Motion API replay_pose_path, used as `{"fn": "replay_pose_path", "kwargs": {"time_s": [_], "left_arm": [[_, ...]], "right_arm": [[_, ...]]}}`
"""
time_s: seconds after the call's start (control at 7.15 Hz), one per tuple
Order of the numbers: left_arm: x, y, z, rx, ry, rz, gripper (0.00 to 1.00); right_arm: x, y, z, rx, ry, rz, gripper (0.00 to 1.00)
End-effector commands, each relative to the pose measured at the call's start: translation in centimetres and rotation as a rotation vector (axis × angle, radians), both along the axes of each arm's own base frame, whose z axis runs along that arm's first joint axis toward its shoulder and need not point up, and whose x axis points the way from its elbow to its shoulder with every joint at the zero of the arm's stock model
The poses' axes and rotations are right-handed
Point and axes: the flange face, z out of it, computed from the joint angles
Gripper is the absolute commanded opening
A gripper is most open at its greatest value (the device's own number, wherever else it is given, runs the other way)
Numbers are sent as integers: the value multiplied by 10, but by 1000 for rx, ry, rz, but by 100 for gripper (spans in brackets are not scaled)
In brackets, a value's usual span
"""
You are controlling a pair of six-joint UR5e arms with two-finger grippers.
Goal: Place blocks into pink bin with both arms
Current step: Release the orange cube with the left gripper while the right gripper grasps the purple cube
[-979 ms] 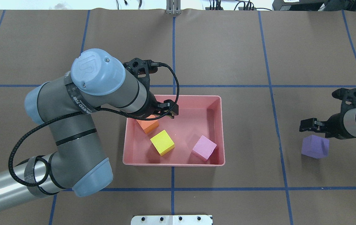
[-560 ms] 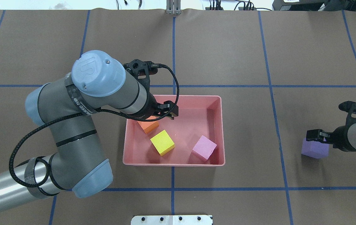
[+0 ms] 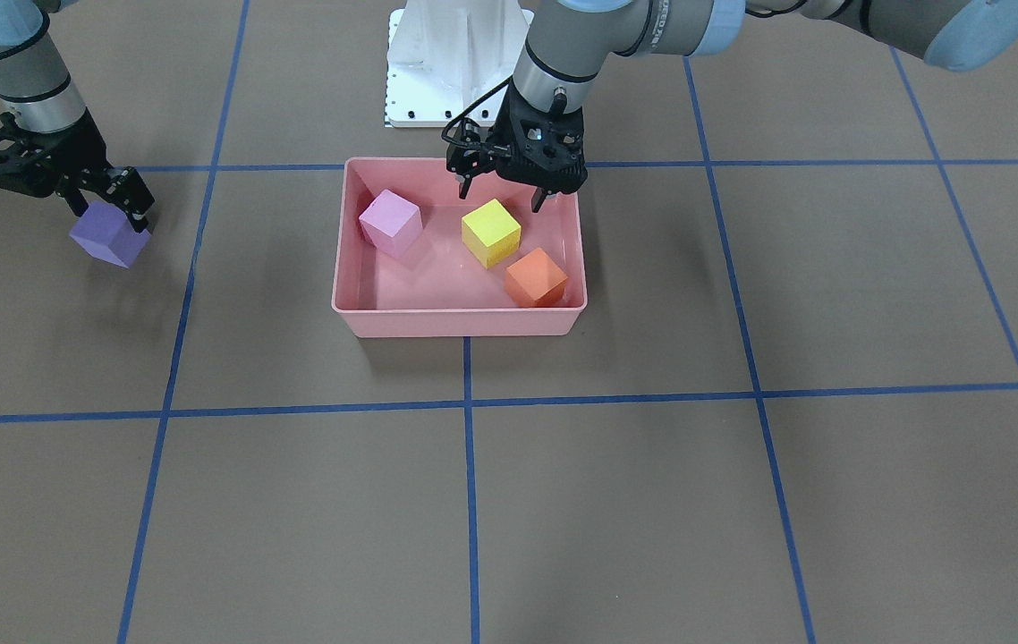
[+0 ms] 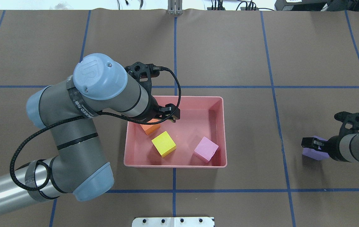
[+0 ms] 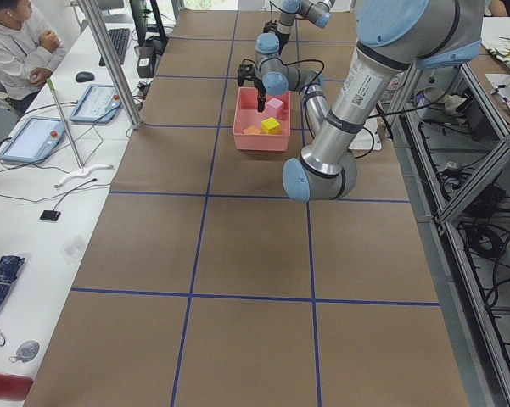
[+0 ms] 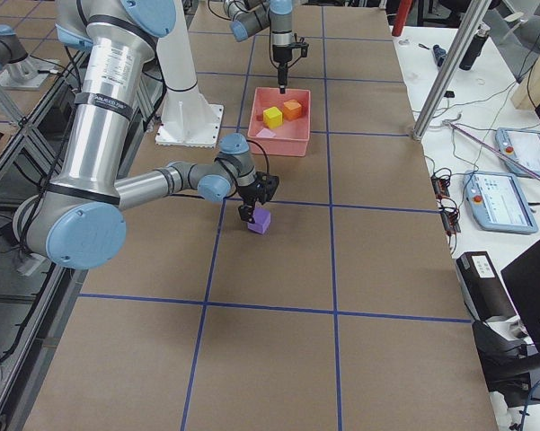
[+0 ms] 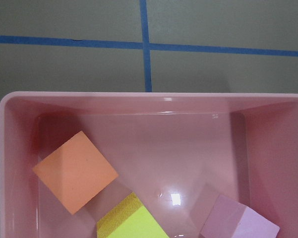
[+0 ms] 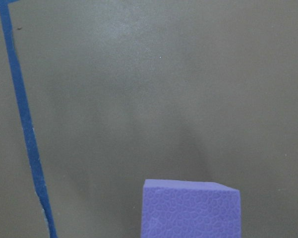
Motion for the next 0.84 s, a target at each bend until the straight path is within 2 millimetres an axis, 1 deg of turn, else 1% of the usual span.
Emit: {"fn": "replay_pose_path", "kwargs": {"time_s": [0.0, 0.28, 0.42, 0.56, 0.7], "left_arm": [[0, 0, 1, -2, -1, 0, 100], [2, -1, 4, 11, -13, -21, 100], [5, 3, 4, 13, -15, -16, 100], [5, 4, 4, 16, -14, -15, 100], [6, 3, 5, 19, -18, -18, 100]], "right_arm": [[-1, 3, 4, 12, 16, -8, 99], [-3, 5, 7, 17, 24, -21, 99], [-8, 5, 15, 30, 46, -16, 99], [-10, 4, 16, 33, 49, -14, 92], [-10, 4, 16, 32, 49, -15, 46]]}}
